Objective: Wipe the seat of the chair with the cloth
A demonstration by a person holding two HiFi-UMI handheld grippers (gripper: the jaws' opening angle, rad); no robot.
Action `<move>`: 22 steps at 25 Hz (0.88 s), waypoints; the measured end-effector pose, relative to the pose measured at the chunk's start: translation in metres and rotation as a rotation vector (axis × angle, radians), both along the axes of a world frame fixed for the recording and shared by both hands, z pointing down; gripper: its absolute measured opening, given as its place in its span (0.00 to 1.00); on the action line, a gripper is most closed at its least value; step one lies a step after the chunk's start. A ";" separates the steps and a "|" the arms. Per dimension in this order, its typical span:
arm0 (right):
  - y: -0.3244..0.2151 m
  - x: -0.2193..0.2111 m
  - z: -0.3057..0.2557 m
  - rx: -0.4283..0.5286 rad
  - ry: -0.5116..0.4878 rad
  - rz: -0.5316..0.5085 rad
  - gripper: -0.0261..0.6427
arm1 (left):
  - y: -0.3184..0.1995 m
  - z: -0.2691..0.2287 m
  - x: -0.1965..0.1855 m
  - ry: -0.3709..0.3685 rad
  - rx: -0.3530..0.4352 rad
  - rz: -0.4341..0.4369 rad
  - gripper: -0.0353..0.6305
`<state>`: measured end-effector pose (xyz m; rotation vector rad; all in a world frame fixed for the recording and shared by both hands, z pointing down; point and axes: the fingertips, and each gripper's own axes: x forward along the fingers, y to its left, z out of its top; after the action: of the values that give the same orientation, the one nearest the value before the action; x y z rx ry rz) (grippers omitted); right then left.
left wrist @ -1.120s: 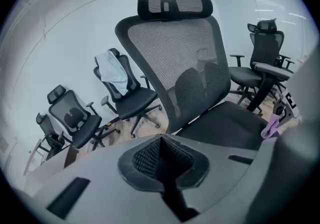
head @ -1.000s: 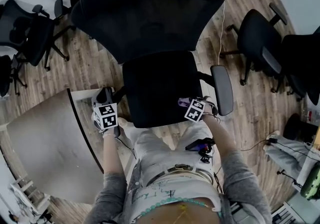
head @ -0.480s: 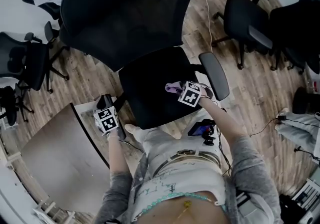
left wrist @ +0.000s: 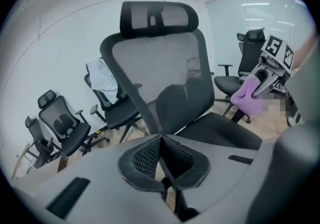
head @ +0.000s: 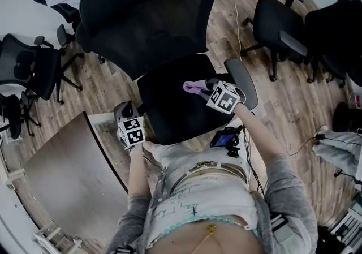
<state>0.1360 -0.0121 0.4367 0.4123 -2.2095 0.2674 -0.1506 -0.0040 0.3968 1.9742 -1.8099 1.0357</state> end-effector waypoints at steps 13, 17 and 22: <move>-0.009 -0.035 -0.133 0.152 -0.425 0.166 0.11 | -0.001 -0.134 0.098 0.361 0.289 0.013 0.06; -0.006 -0.046 -0.176 0.223 -0.514 0.176 0.11 | 0.005 -0.166 0.115 0.397 0.351 0.036 0.06; -0.001 -0.053 -0.228 0.324 -0.618 0.190 0.11 | 0.013 -0.206 0.137 0.410 0.428 0.074 0.06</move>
<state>0.0831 -0.0128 0.2083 0.8049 -2.8371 0.1466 -0.0137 0.0088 0.1909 2.2916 -1.8358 0.2286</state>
